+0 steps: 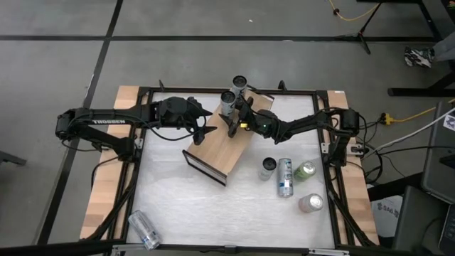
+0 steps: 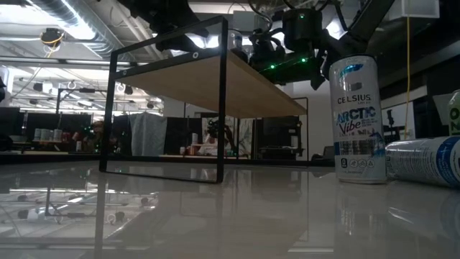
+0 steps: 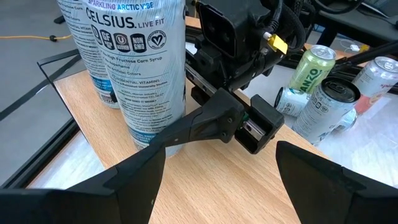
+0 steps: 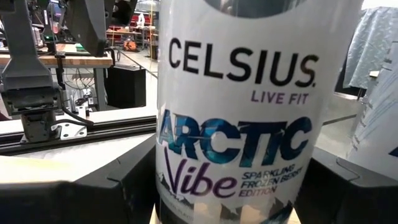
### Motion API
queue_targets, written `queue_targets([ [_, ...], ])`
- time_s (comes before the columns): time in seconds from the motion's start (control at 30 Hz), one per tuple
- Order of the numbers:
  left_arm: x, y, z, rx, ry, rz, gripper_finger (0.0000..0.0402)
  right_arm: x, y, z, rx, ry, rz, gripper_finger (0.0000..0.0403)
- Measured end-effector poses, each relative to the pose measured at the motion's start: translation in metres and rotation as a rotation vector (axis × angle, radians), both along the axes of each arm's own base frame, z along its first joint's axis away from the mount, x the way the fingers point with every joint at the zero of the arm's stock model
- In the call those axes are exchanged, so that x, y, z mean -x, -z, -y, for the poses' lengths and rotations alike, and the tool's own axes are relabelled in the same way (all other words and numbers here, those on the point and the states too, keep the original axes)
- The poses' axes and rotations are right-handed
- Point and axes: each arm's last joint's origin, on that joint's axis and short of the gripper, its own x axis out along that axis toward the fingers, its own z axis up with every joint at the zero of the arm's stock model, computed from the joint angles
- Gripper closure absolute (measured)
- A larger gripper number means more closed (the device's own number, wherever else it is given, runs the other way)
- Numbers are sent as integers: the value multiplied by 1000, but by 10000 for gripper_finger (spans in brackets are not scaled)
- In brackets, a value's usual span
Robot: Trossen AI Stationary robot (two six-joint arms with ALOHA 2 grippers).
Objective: Place canned beverage on shelf
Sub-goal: Put the white soda can on the shelf
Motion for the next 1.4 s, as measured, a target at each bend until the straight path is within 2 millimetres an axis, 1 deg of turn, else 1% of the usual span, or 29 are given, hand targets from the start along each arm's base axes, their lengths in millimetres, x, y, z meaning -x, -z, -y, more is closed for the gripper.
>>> queue_targets([
  [0.23, 0, 0, 0, 0, 0, 0, 103, 0, 1, 0, -11, 1, 3, 118],
  [0.33, 0, 0, 0, 0, 0, 0, 103, 0, 4, 0, -33, 1, -14, 110],
  [0.63, 0, 0, 0, 0, 0, 0, 103, 0, 8, 0, -34, 1, -56, 36],
  [0.77, 0, 0, 0, 0, 0, 0, 103, 0, 8, 0, -33, 2, -55, 17],
  [0.97, 0, 0, 0, 0, 0, 0, 103, 0, 7, -1, -34, -2, -49, 14],
  [1.17, 0, 0, 0, 0, 0, 0, 103, 4, -7, -12, -37, -24, -81, 17],
  [1.4, 0, 0, 0, 0, 0, 0, 103, 14, -20, -15, -52, -29, -150, 17],
])
